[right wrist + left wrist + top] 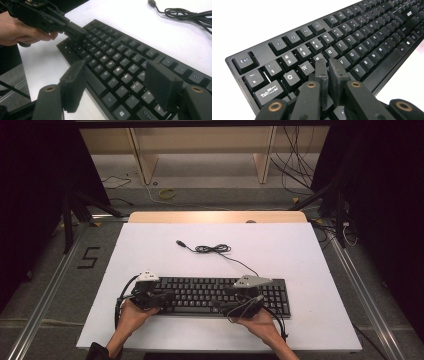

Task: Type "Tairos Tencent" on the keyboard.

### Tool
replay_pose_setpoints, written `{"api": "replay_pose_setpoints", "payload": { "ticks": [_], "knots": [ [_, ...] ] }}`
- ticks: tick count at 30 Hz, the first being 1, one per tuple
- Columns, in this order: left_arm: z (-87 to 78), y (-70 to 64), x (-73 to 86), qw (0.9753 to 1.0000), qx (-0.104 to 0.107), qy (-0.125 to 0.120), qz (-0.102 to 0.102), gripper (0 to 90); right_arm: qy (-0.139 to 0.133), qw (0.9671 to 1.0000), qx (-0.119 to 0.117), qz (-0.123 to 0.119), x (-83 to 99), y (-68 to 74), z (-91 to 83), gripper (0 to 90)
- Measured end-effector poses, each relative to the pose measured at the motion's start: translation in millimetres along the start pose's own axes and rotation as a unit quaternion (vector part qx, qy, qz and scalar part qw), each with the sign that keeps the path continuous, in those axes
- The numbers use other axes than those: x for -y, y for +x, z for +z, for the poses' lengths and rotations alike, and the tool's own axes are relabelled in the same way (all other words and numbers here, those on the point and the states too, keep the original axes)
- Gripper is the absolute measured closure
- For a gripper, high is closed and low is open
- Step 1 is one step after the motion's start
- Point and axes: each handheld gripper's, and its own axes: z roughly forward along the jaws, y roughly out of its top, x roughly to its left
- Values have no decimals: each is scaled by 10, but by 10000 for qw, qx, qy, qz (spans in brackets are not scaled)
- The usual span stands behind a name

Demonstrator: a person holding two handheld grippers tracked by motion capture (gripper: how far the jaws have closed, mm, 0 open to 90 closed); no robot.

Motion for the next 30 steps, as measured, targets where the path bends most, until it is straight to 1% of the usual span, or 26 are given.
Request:
{"api": "replay_pose_setpoints", "payload": {
  "ticks": [1,6,10,12,15,16,21,23,26,30],
  "knots": [
    [-10,4,-2,10000,9,2,29,832,-2,10000,4,0,0,1,0,348],
    [-34,4,-6,9999,69,-80,-25,763,9,10000,-3,-8,5,6,12,345],
    [-52,-1,-12,9997,203,-145,-30,694,33,10000,-2,-8,10,7,19,344],
    [-57,-9,-15,9995,244,-183,-24,644,23,10000,-12,0,10,13,23,344],
    [-67,-22,-19,9994,244,-225,-43,568,24,10000,-8,-6,9,18,26,344],
    [-74,-26,-20,9993,248,-251,-82,534,16,10000,-14,3,9,19,28,344],
    [-109,-8,-14,9986,286,-388,-199,425,13,10000,-20,2,7,26,36,345],
    [-122,-4,-6,9983,300,-440,-239,399,11,10000,-31,-6,5,30,40,346],
    [-139,-9,0,9980,311,-499,-243,370,9,10000,-55,-8,4,45,51,347],
    [-158,-31,1,9977,332,-560,-200,347,13,10000,-84,-32,-1,63,70,353]
  ]
}}
